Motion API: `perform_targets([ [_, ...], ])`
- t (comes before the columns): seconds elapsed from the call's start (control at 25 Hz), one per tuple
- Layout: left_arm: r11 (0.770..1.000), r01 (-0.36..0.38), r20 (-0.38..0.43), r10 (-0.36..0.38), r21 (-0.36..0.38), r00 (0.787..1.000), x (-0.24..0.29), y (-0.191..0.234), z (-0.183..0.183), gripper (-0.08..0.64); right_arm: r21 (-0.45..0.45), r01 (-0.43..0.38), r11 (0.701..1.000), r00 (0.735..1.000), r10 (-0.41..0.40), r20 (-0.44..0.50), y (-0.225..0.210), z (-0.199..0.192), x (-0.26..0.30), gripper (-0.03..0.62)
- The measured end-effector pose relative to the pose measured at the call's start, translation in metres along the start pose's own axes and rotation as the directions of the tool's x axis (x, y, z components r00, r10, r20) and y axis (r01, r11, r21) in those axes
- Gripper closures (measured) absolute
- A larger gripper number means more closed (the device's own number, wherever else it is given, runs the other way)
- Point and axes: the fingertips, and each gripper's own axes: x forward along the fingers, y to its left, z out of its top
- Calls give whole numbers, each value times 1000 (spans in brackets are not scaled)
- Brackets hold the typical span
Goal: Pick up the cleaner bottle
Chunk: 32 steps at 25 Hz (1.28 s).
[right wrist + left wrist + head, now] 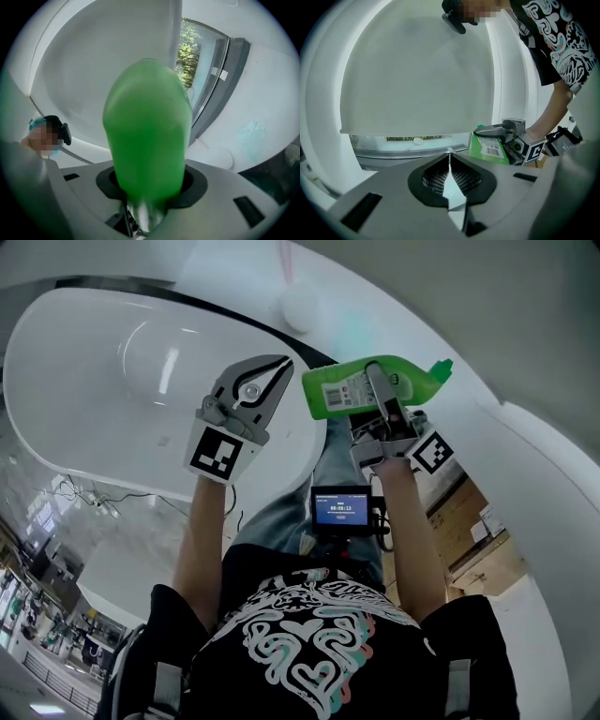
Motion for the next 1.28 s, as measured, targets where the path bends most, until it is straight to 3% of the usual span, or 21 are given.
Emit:
perform_targets([
  [0.44, 1000, -16, 16, 16, 9, 1000, -24, -7, 35, 538, -10, -31, 999, 998, 30, -50, 50, -12, -1, 391],
  [0.84, 999, -28, 72, 25, 43, 997, -41, -16, 70, 538, -4, -68, 998, 996, 68, 50, 98, 6, 4, 390],
  [1.12, 999, -39, 38, 37, 36, 999, -65, -36, 95, 538, 24, -47, 999, 990, 44, 133, 128, 7, -22, 391],
  [1.28, 997, -58, 42, 56, 58, 998, -75, -48, 112, 538, 11, -75, 997, 984, 73, 161, 151, 12, -39, 391],
])
